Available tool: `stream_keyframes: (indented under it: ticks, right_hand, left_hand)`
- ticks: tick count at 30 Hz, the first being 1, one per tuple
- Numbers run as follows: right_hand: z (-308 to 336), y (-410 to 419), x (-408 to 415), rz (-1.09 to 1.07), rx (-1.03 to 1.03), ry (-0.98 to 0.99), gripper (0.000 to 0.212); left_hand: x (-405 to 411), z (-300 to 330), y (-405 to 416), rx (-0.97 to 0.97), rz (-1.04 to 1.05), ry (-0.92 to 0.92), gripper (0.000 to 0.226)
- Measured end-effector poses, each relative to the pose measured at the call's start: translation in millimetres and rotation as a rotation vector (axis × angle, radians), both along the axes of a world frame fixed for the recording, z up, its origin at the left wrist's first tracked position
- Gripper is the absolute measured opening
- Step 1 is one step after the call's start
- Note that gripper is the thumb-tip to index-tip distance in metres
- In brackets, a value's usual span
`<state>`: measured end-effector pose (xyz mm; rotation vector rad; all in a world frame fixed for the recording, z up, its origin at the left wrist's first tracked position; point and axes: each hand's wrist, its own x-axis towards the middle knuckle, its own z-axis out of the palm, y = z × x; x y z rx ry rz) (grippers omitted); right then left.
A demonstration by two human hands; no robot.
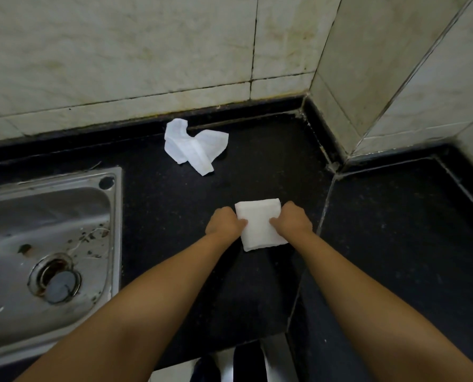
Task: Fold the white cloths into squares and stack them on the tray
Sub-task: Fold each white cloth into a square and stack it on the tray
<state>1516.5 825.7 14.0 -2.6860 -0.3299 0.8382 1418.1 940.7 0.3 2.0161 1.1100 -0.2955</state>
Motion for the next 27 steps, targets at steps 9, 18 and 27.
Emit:
stream_keyframes:
  ticks: [9, 18, 27]
  right_hand:
    - [1, 1, 5, -0.033, 0.113, 0.145, 0.028]
    - [36, -35, 10, -0.512, 0.712, 0.618, 0.021]
    - [69, -115, -49, -0.706, 0.927, 0.391, 0.016]
  left_hand:
    - [-4, 1, 7, -0.082, 0.091, -0.140, 0.026]
    - [3, 42, 12, -0.396, 0.088, -0.402, 0.011]
    - [2, 87, -37, -0.466, -0.199, -0.397, 0.011]
